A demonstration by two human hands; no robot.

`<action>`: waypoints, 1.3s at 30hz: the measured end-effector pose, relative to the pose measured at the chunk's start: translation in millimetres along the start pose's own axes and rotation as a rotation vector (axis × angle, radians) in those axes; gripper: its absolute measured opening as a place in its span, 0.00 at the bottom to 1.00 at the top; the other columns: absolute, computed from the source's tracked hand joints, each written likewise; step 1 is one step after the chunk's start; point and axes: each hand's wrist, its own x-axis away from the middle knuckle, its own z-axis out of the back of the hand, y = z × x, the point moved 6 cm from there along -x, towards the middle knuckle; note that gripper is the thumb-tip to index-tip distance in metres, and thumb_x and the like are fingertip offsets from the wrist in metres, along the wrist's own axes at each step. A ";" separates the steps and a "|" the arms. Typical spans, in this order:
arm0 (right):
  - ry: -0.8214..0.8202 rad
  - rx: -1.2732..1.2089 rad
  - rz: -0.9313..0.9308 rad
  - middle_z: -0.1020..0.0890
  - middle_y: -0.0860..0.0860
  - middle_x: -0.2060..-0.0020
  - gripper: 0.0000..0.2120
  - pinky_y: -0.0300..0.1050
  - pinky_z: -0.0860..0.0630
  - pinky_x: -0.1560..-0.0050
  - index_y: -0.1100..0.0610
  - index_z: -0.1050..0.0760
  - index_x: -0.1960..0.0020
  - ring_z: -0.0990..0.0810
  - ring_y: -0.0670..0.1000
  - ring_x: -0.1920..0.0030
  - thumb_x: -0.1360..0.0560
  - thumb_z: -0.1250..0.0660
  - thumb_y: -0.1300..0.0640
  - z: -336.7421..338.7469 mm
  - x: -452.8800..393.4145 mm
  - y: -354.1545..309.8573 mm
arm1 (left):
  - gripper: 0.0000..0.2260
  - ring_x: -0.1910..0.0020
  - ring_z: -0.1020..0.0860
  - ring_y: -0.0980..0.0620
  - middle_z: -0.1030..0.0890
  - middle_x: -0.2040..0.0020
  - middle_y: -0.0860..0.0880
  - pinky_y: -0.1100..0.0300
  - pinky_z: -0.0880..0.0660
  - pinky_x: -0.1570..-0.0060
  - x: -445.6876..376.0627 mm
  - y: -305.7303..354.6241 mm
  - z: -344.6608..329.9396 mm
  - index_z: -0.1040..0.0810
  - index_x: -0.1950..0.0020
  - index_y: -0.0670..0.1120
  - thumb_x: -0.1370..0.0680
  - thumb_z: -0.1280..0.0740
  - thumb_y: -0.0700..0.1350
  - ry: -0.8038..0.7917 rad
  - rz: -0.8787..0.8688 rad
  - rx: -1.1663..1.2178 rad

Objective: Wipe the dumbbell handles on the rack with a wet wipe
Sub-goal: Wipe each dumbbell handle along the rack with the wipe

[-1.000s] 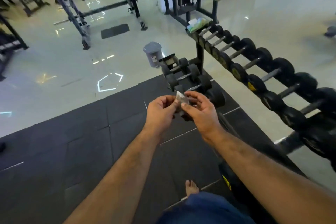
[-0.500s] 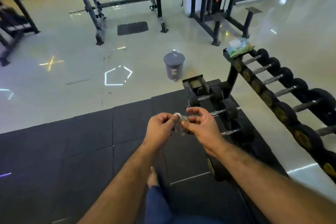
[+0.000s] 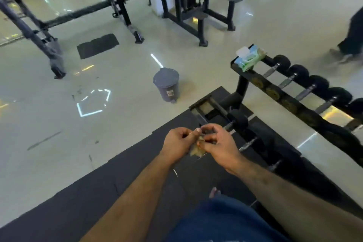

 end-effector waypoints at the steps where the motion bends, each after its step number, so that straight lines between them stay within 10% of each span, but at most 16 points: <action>1: 0.046 -0.009 -0.009 0.11 0.55 0.52 0.23 0.54 0.13 0.49 0.49 0.21 0.37 0.11 0.56 0.49 0.26 0.19 0.64 5.7 -16.8 1.0 | 0.14 0.67 0.20 0.51 0.14 0.62 0.43 0.54 0.22 0.63 -20.3 4.5 0.1 0.15 0.58 0.47 0.20 0.26 0.56 -0.061 -0.010 -0.011; 23: 0.577 0.151 -0.298 0.15 0.42 0.54 0.23 0.43 0.17 0.50 0.48 0.23 0.35 0.17 0.42 0.52 0.26 0.19 0.45 110.1 -197.3 85.2 | 0.04 0.54 0.14 0.43 0.15 0.50 0.42 0.47 0.15 0.62 -336.4 31.8 -89.2 0.21 0.45 0.45 0.16 0.31 0.45 -0.402 0.052 -0.176; 29: 0.741 0.441 -0.675 0.22 0.52 0.32 0.36 0.57 0.23 0.32 0.52 0.26 0.27 0.25 0.57 0.30 0.27 0.22 0.35 127.9 -163.1 199.2 | 0.07 0.55 0.15 0.49 0.14 0.52 0.44 0.58 0.18 0.62 -371.3 -34.1 -157.4 0.18 0.43 0.42 0.20 0.27 0.37 -0.629 0.118 -0.200; 39: 0.672 0.530 -1.055 0.40 0.60 0.16 0.48 0.63 0.38 0.20 0.55 0.44 0.14 0.41 0.64 0.17 0.21 0.45 0.22 140.1 -182.5 311.4 | 0.12 0.50 0.13 0.44 0.13 0.51 0.43 0.49 0.15 0.54 -405.7 -138.1 -251.4 0.16 0.43 0.44 0.25 0.25 0.32 -0.724 0.168 -0.168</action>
